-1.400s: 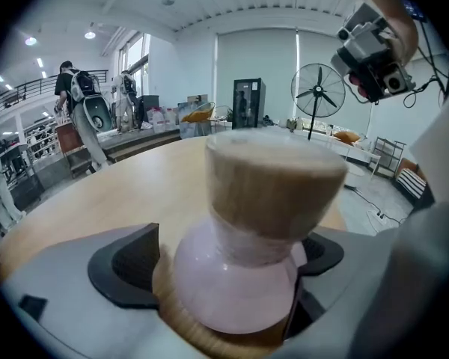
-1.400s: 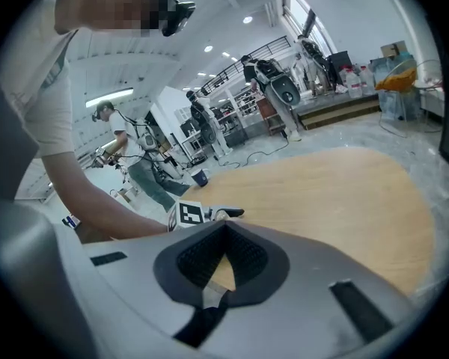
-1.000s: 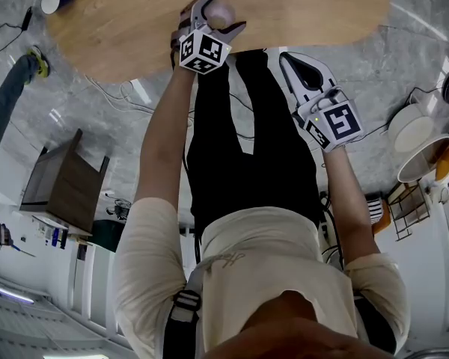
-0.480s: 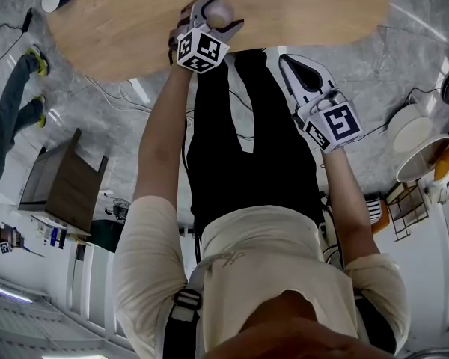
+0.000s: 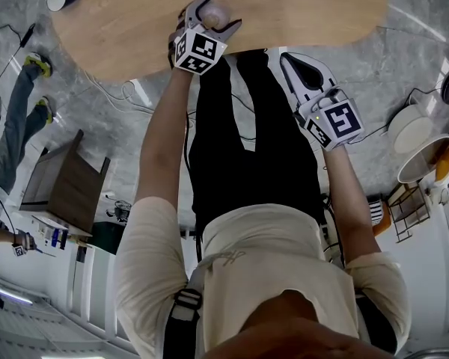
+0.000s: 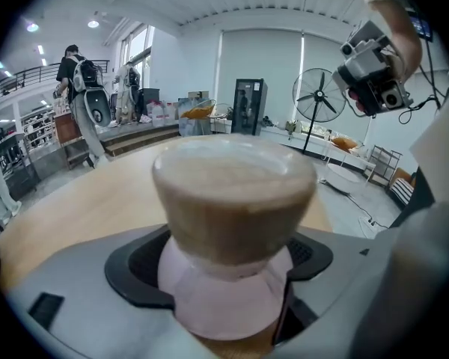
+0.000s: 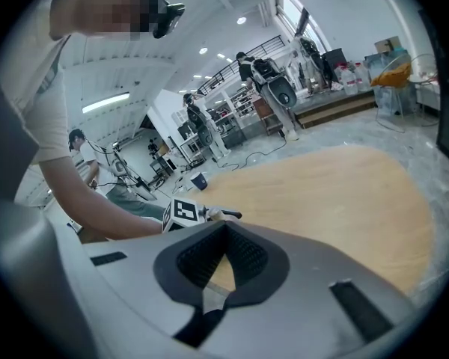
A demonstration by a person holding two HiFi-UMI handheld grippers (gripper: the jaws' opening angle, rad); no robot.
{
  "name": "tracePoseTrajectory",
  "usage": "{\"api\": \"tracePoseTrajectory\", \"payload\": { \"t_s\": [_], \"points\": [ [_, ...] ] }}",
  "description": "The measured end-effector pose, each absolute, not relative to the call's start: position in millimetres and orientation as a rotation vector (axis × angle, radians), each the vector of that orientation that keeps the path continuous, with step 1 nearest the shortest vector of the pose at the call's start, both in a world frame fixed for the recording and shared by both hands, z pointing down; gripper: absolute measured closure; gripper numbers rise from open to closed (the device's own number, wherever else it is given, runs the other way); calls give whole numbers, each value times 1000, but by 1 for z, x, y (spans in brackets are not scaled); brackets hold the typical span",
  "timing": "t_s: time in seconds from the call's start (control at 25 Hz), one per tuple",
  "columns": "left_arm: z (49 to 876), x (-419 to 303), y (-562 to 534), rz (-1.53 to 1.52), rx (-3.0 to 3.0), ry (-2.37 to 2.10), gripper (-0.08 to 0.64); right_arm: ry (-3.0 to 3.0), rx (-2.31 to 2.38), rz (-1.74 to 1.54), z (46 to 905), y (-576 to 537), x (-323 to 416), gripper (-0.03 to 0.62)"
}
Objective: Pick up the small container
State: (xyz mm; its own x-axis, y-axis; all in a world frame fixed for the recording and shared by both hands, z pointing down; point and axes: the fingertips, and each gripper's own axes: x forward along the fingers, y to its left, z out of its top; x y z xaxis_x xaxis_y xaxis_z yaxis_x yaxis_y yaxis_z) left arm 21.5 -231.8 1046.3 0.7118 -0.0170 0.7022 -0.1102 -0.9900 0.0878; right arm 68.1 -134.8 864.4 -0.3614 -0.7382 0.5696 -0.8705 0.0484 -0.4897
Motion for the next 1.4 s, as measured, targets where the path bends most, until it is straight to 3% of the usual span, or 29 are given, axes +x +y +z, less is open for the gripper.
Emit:
{"api": "tracePoseTrajectory", "payload": {
  "t_s": [0.6,1.4],
  "points": [
    [926,-5,-263,1061,2727,-256,144,-2252,1627,1053,769,-178,42,594],
    [640,-42,-247,975,2764,-425,144,-2338,1682,862,571,-165,38,593]
  ]
}}
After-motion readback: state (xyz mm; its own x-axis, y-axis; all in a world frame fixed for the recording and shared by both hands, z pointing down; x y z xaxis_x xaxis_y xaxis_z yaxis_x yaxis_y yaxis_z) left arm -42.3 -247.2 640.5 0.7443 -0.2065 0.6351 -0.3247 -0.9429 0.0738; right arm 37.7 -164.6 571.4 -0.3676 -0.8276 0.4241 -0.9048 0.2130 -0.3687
